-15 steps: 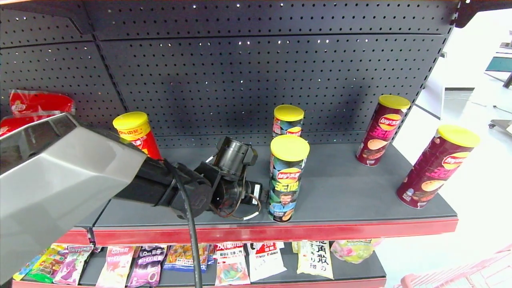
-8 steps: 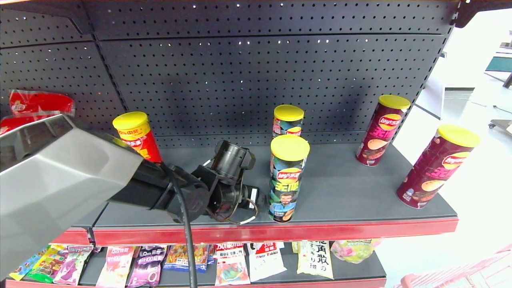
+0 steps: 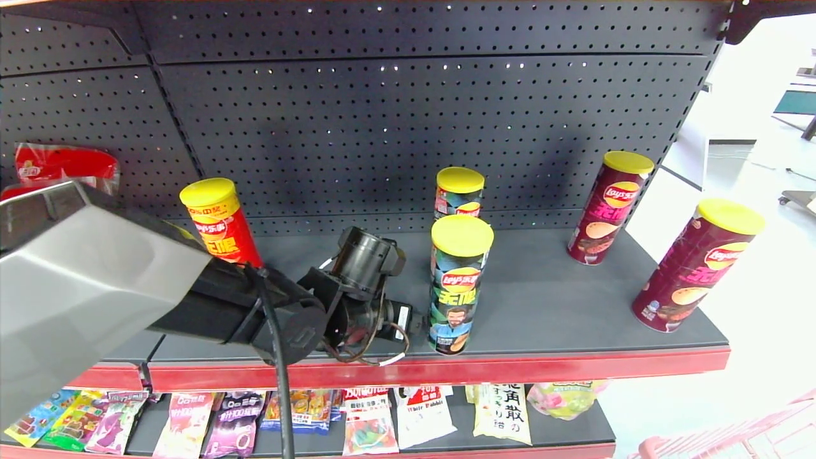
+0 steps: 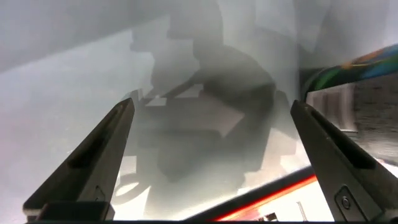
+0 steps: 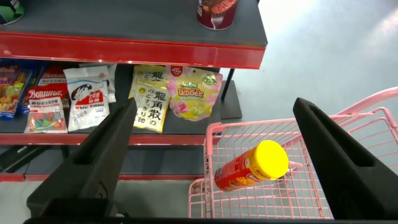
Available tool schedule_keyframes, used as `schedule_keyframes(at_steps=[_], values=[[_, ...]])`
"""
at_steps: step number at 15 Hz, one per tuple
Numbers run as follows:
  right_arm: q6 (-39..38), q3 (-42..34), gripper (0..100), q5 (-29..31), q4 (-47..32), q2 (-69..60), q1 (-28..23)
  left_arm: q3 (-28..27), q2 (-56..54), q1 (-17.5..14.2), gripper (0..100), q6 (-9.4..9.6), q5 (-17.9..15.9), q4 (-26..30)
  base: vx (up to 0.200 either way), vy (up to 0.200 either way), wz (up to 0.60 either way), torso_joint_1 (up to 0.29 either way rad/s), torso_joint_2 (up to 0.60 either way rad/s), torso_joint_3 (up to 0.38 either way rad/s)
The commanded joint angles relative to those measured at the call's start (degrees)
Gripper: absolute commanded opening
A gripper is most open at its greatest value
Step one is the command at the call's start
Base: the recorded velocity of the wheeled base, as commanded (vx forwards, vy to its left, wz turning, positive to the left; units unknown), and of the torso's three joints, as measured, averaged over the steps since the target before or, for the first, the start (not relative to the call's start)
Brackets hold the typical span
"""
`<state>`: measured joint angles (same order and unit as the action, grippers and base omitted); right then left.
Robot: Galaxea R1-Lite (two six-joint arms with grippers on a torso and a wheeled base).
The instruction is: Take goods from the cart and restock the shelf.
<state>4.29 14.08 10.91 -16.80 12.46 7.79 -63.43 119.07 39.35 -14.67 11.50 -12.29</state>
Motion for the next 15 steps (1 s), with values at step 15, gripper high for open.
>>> schedule_keyframes(at_steps=[15], values=[[0.0,-0.4,100,0.0,0.0,0.0,0.0,-1.5,1.4,0.7,100,-0.10,0.0,0.0,0.000,0.000,0.00,0.000,0.00,0.000]])
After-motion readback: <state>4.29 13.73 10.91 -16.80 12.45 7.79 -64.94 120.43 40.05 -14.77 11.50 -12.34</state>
